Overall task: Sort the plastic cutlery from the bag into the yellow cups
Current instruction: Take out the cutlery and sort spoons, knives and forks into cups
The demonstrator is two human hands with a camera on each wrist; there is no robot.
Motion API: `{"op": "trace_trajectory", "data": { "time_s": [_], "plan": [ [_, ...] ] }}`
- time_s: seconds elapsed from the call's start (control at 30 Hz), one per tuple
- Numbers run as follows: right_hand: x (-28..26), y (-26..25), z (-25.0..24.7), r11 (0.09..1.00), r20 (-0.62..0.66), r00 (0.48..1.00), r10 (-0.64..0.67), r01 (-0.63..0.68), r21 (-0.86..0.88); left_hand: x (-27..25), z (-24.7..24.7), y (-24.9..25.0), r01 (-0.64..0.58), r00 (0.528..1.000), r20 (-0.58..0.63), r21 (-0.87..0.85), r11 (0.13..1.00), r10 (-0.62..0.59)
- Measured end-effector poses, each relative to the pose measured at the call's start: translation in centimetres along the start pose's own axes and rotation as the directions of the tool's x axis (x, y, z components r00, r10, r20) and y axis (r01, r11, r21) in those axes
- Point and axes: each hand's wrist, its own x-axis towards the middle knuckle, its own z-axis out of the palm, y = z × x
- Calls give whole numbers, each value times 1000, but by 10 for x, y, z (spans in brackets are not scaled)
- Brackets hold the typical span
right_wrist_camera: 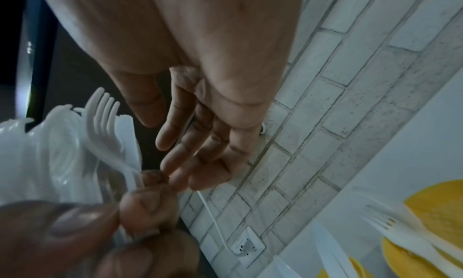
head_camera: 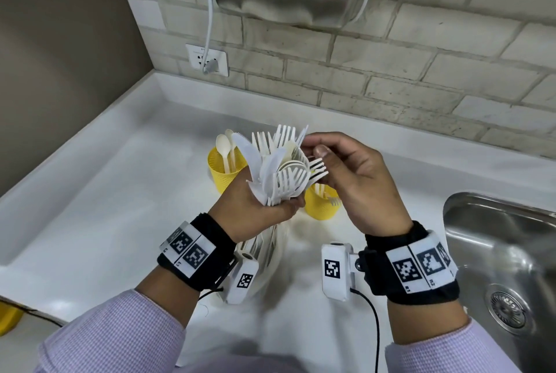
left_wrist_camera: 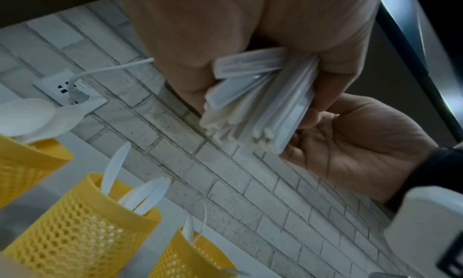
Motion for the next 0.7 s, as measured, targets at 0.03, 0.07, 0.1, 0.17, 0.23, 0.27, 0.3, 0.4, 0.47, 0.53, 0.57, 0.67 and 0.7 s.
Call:
{"op": "trace_trajectory", "data": {
  "time_s": [0.03,0.07,0.1,0.17,0.23,0.27,0.3,0.4,0.47,0.53,0.57,0.67,0.7],
  "plan": [
    [2,-2,0,1000,9,1000,-20,20,16,0,0,-1,-2,1000,22,3,1000,2],
    [4,-3,0,999,15,999,-46,46,24,1,0,-1,-5,999,41,7,1000,5],
    [6,-5,0,997,18,997,-69,69,24,1,0,-2,-7,998,57,6,1000,6],
    [9,-6,-1,995,19,995,-97,97,35,3,-3,-5,-5,997,80,-9,1000,6],
    [12,-6,-1,993,18,994,-112,111,41,4,-5,-6,-2,995,99,-23,1000,4],
    [13,-6,-1,992,18,993,-116,115,46,5,-6,-7,1,994,109,-36,999,2],
    [13,-6,0,991,18,993,-118,117,59,4,-6,-6,7,993,120,-57,998,0],
    [14,-6,3,986,19,991,-135,133,99,2,-6,-3,12,988,157,-127,992,8],
    [15,-7,3,983,14,989,-146,143,116,2,-4,-2,14,983,183,-148,989,14],
    [15,-9,1,981,-1,989,-149,148,124,4,-2,-3,22,980,199,-160,987,10],
    [16,-9,0,981,-11,989,-149,149,126,4,-1,-3,29,979,202,-167,986,5],
    [18,-11,-3,979,-44,989,-141,146,141,6,2,-2,41,980,201,-204,978,1],
    [19,-11,-3,976,-59,989,-137,145,161,6,3,-2,43,980,201,-216,975,1]
  ]
}}
